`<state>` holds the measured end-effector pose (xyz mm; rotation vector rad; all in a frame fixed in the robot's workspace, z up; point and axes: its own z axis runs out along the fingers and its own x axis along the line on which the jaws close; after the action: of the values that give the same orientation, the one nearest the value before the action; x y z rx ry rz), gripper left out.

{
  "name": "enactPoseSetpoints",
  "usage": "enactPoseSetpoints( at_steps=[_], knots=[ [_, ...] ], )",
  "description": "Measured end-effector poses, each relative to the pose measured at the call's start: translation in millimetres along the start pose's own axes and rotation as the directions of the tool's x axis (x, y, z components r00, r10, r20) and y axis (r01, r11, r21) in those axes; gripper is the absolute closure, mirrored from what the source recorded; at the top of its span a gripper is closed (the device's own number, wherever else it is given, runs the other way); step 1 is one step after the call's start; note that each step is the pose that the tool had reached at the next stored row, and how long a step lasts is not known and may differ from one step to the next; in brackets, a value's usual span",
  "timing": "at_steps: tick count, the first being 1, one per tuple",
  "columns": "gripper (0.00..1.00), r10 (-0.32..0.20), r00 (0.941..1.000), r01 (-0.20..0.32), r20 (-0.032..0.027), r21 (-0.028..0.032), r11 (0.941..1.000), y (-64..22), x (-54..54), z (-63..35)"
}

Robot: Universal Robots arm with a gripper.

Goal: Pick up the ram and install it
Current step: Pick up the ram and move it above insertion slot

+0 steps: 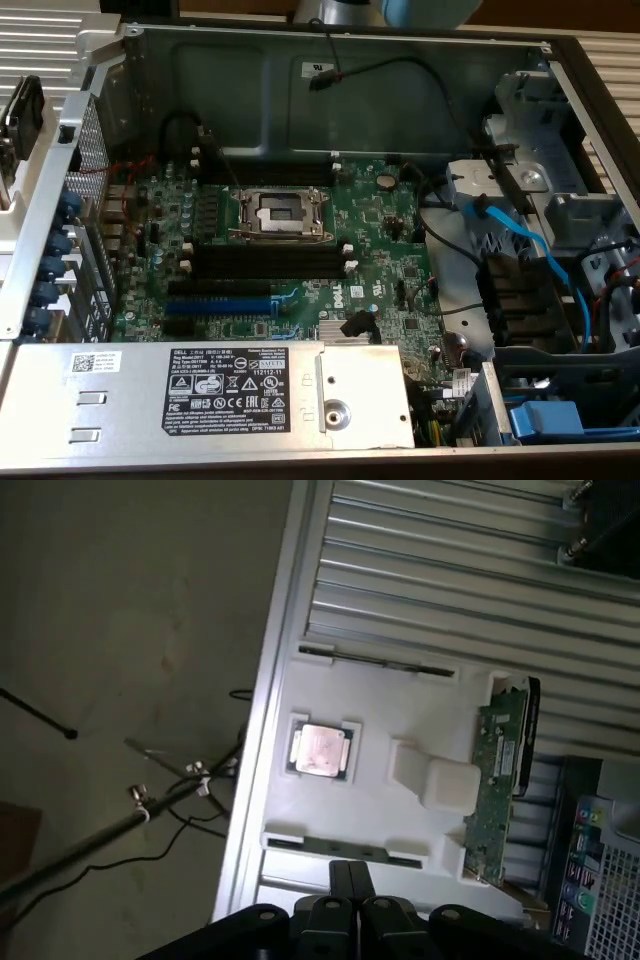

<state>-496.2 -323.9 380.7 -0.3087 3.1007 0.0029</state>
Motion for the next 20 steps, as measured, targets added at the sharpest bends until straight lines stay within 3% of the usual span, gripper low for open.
enactPoseSetpoints(
  at_steps=[5, 10, 15, 20],
  knots=[
    [0.90, -0.091, 0.9958, 0.091, 0.0002, -0.0022, 0.9958, 0.0, 0.0, 0.0],
    [0.90, -0.181, 0.9835, 0.181, 0.0005, -0.0043, 0.9835, 0.0, 0.0, 0.0],
    [0.90, -0.270, 0.9629, 0.270, 0.0002, -0.0052, 0.9629, 0.0, 0.1, -0.1],
    [0.90, -0.357, 0.9342, 0.357, 0.0000, -0.0057, 0.9342, 0.0, 0.1, 0.0]
  ],
)
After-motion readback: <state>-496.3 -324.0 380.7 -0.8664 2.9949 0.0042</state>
